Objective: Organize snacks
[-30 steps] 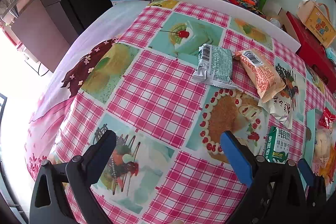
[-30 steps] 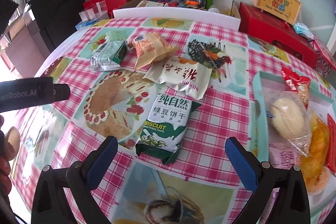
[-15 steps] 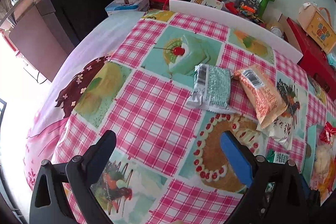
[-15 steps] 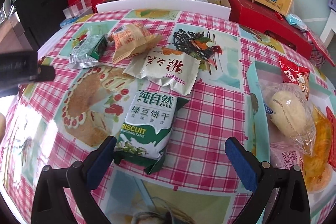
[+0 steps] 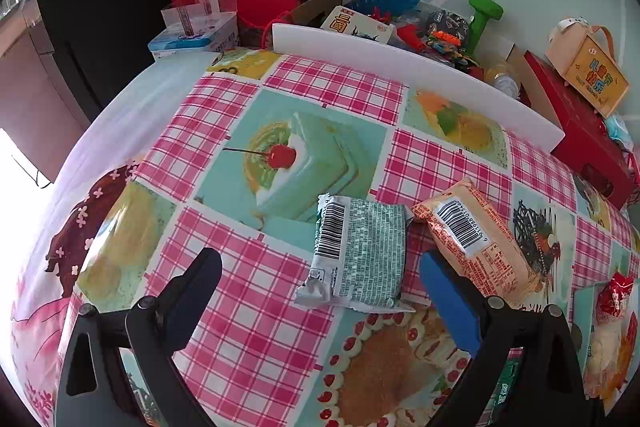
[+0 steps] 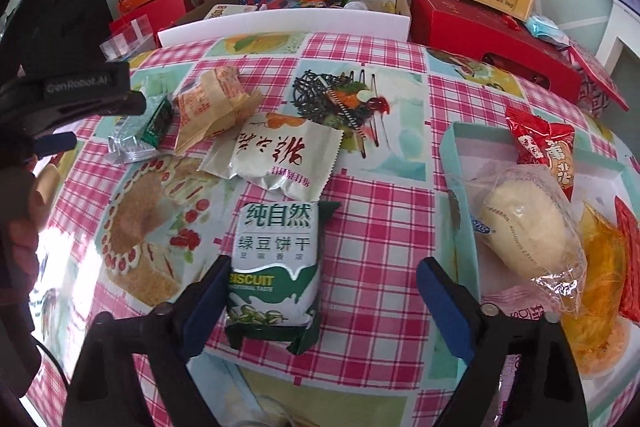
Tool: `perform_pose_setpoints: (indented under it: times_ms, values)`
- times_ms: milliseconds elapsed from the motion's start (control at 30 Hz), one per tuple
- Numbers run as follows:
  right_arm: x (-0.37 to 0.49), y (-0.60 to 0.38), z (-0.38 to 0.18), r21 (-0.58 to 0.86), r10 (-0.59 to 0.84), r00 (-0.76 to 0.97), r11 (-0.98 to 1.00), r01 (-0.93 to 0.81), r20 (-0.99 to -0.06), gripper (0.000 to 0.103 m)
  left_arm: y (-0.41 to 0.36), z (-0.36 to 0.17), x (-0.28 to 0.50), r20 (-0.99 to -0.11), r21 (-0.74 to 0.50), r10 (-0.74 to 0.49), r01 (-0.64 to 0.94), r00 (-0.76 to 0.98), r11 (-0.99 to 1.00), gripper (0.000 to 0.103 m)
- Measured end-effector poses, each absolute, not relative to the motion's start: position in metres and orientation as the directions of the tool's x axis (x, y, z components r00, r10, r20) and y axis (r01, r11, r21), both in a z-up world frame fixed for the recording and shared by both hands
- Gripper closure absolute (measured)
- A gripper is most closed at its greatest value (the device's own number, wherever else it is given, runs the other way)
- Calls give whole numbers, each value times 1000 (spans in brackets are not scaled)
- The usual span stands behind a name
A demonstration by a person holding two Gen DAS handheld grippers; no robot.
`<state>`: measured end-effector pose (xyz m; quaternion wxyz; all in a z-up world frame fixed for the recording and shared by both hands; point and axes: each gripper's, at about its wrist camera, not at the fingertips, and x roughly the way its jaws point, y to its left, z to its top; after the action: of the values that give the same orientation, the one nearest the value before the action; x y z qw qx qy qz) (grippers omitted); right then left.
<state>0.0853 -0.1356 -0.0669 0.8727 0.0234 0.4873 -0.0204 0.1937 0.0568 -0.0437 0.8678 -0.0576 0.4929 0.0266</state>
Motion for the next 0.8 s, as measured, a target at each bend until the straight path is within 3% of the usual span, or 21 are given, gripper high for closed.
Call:
perform_pose_setpoints:
  times_ms: [100, 167, 233, 267, 333, 433, 800]
  values:
    - [85, -136, -67, 42, 10, 520, 998, 51, -854, 31, 54, -48, 198, -852, -88, -30, -86, 523, 992, 6]
    - [83, -136, -67, 54, 21, 520, 997, 49, -854, 38, 50, -53, 201, -853, -89, -40, -70, 521, 994, 15]
    - [81, -135, -66, 54, 21, 521, 997, 47, -853, 49, 46, -59, 203, -859, -88, -45, -61, 509, 994, 30]
    - [81, -135, -65, 51, 19, 522, 998, 46, -853, 50, 44, -62, 204, -862, -91, -50, -57, 504, 994, 33]
    - [80, -135, -63, 54, 24, 525, 998, 42, -851, 55, 42, -64, 205, -865, -101, -64, -48, 498, 994, 50]
    - [78, -135, -60, 55, 26, 531, 998, 37, -847, 60, 42, -62, 203, -869, -96, -58, -51, 492, 994, 52]
    - [65, -133, -44, 79, 60, 555, 997, 10, -829, 61, 63, -35, 180, -899, -90, -5, -172, 439, 981, 52]
